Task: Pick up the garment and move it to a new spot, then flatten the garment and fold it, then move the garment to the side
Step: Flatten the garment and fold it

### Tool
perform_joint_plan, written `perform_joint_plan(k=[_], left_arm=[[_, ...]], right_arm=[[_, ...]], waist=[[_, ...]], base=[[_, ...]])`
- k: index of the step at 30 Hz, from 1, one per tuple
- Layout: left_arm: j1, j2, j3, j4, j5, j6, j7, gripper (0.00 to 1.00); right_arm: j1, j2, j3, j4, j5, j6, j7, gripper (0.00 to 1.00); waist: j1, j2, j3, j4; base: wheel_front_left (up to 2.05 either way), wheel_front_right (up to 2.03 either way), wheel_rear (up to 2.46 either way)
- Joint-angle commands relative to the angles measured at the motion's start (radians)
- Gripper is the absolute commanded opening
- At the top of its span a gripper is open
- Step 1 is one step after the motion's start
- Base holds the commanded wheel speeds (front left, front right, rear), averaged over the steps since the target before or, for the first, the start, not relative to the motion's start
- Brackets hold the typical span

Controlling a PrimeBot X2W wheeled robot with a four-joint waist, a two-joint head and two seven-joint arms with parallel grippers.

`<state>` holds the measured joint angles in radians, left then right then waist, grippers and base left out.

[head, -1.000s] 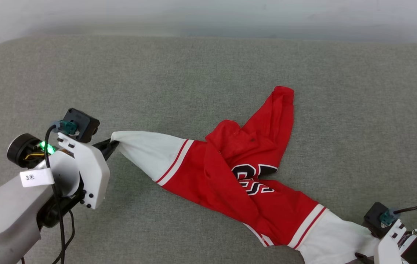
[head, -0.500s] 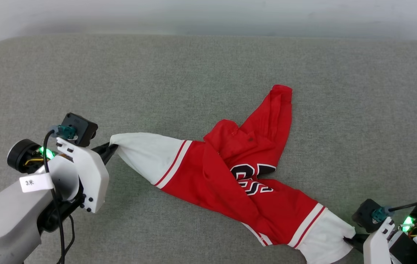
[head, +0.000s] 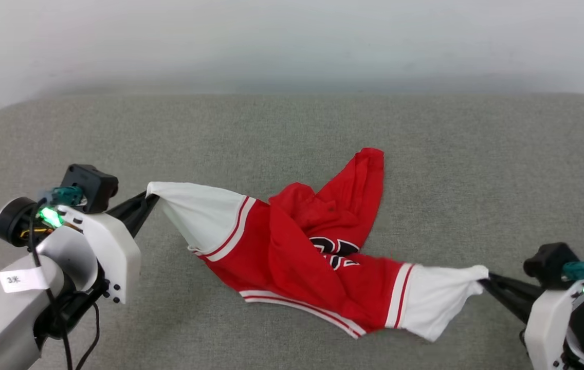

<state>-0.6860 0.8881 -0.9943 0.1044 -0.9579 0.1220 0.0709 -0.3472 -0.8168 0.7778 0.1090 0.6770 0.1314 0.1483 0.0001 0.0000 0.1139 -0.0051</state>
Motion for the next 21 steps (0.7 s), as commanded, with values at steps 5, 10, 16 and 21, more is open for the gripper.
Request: perform_joint_plan(k=[5,10,16,21], left_arm=[[0.006,0.058,0.04,-0.114,0.007,0.049,-0.035,0.0],[-0.03,0.1,0.088,-0.199,0.004,0.077,-0.05,0.0],[-0.117,0.111,0.128,-0.255,0.022,0.068,-0.032,0.0],[-0.224,0.087,0.163,-0.263,0.034,0.04,-0.015,0.0]], right_arm=[[0.074,0.011,-0.198,-0.1,0.019,-0.001,-0.02,0.0],[0.097,0.024,-0.394,-0.197,0.041,-0.001,0.006,0.0],[0.05,0.059,-0.58,-0.275,0.071,-0.001,0.075,0.0],[-0.048,0.077,-0.652,-0.288,0.073,-0.001,0.134,0.0]], waist=[[-0.0001,0.0,-0.05,-0.012],[-0.0001,0.0,-0.078,-0.013],[-0.0001,0.0,-0.096,-0.009],[-0.0001,0.0,-0.097,-0.003]], base=[[0.0,0.0,0.0],[0.0,0.0,0.0],[0.0,0.0,0.0],[0.0,0.0,0.0]])
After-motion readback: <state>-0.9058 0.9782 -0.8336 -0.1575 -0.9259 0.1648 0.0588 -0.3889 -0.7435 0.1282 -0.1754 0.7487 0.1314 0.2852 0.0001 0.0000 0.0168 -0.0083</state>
